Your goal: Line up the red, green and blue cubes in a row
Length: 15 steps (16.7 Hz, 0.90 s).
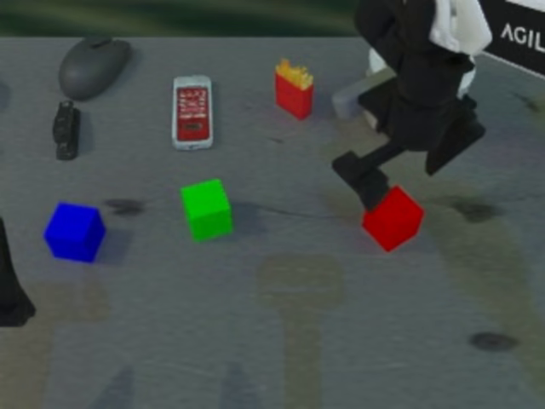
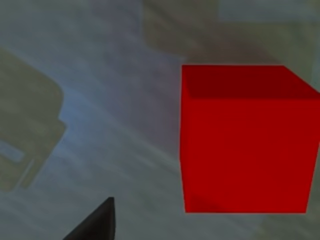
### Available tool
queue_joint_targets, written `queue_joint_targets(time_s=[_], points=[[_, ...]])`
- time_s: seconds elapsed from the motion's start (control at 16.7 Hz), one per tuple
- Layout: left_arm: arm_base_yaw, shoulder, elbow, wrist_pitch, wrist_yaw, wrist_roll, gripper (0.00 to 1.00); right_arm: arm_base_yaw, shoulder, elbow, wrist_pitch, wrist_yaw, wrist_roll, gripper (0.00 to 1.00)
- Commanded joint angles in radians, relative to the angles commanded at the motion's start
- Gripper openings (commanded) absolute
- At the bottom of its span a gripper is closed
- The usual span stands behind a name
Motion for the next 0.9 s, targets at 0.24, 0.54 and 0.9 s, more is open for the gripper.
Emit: queue_joint_targets(time_s=[0.24,0.54,0.9], points=[[0.000,0.000,0.000,0.000,0.000,0.000,1.00,-0.005,-0.001,-0.006,0.005,0.000,0.000,1.00],[0.000,0.000,0.000,0.000,0.000,0.000,1.00,-0.001,0.048,-0.114,0.169,0.001,0.000,1.00],[0.000,0.000,0.000,0.000,0.000,0.000,1.00,0.002,0.097,-0.204,0.300,0.001,0.003,1.00]])
